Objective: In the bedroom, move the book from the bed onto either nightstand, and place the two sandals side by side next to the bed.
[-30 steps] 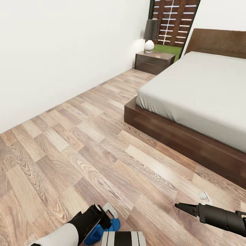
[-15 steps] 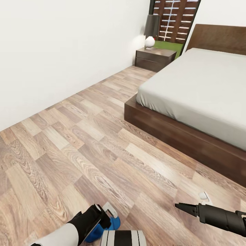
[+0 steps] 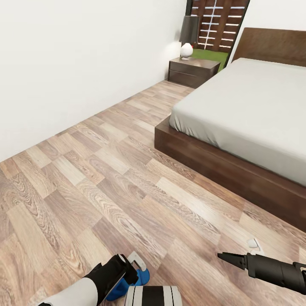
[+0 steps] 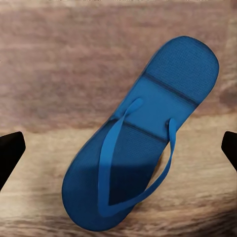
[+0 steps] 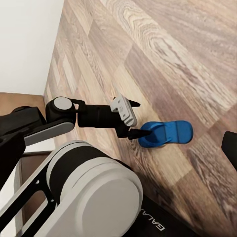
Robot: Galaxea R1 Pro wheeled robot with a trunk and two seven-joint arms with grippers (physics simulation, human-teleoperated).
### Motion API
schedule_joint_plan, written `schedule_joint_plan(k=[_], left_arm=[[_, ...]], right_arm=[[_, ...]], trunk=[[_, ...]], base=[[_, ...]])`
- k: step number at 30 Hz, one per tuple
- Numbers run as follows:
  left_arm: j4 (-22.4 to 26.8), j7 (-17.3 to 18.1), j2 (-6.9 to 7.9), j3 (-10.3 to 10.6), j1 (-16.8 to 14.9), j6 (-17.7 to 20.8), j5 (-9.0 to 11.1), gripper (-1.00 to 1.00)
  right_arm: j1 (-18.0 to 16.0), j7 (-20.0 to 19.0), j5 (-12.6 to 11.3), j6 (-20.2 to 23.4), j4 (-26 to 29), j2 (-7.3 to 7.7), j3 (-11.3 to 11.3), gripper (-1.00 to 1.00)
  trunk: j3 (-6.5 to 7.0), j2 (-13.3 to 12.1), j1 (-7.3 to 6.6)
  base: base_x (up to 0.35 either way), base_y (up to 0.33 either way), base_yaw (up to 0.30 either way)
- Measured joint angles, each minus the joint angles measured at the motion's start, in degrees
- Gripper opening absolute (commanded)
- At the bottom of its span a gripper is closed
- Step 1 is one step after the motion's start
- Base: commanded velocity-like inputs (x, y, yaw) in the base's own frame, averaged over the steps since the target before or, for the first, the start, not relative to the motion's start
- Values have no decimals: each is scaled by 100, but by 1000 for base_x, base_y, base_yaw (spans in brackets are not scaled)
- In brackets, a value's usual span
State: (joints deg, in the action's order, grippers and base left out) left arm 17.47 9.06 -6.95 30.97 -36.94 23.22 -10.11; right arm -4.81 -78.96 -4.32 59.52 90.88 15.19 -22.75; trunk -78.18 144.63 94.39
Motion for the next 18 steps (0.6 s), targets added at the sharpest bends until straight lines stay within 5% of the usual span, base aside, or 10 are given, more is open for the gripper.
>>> schedule_joint_plan(k=[7,18], left_arm=[[0,0,0,10,-1,0,0,100],[0,-1,0,198,-4,0,0,100]], right_arm=[[0,0,1,-1,0,0,0,100],[0,0,0,0,0,0,0,100]], trunk=[[-132,8,16],[-133,8,15]], base=[[0,0,0],[0,0,0]])
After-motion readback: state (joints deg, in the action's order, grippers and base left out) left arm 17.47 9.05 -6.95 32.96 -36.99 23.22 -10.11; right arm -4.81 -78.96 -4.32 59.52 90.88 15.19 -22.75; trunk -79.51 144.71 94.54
